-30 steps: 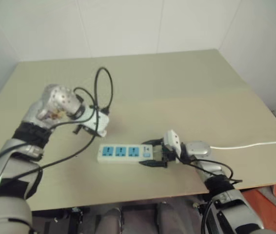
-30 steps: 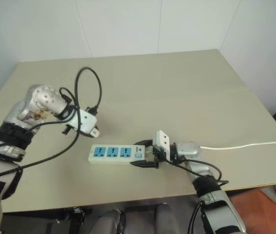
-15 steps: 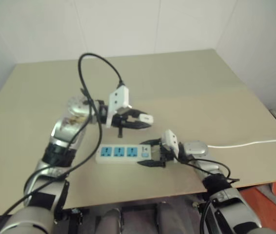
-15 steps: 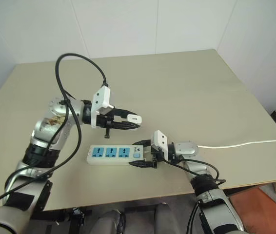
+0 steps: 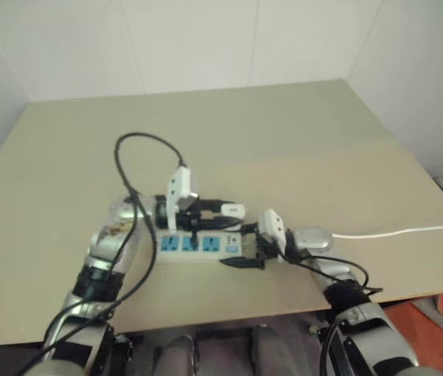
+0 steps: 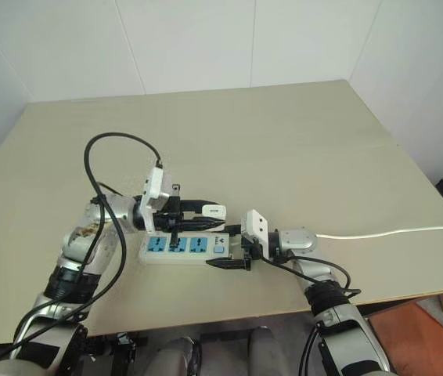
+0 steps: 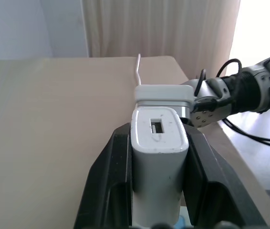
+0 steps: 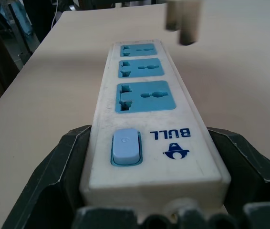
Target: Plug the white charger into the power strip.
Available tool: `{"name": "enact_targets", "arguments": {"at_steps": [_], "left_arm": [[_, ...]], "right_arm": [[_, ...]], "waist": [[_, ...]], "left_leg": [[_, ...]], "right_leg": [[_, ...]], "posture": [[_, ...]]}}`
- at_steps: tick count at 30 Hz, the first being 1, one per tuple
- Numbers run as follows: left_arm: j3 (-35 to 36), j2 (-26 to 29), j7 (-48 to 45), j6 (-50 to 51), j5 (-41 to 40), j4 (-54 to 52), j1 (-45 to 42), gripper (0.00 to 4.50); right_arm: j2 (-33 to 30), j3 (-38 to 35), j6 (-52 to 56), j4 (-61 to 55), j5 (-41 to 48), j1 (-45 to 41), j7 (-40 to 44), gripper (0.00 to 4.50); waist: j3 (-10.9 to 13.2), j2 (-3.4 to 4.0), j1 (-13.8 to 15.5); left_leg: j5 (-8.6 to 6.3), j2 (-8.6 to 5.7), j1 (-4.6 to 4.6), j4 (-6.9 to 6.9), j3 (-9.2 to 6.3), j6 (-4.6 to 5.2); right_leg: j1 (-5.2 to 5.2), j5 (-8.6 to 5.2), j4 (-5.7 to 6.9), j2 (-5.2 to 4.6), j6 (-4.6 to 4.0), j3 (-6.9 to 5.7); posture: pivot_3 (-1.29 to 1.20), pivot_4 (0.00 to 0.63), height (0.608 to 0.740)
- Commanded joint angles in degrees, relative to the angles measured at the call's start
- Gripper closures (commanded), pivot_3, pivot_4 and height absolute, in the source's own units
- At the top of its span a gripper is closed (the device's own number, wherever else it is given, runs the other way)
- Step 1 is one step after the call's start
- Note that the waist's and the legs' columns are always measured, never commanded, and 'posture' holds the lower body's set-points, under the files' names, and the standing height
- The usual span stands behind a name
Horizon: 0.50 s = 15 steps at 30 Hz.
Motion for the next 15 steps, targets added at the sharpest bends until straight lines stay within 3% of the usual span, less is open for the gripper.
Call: {"name": "enact_targets", "arguments": {"at_steps": [1,15], "left_arm": [[2.21,1.66,-1.16,-0.32,-3.1,-3.2,0.64,3.49],[3.04,5.31,-1.39,0.29,-6.17,-5.26,5.51,3.49]], "right_arm": [[0.25,0.95,0.16,-1.39,0.95,0.33,2.66,1.09],[-0.17,0.27,-1.72,2.17,0.71,-1.76,5.85,1.09]], "waist": [[0.0,0.0,0.05],[0.0,0.0,0.12]], "left_leg": [[0.0,0.0,0.0,0.0,0.0,0.0],[0.0,0.01,-0.01,-0.06,0.01,0.0]], "right_leg": [[0.01,0.0,0.0,0.0,0.0,0.0],[0.05,0.04,-0.21,0.0,-0.01,-0.01]], "posture": [[0.0,0.15,0.74],[0.0,0.15,0.74]]}}
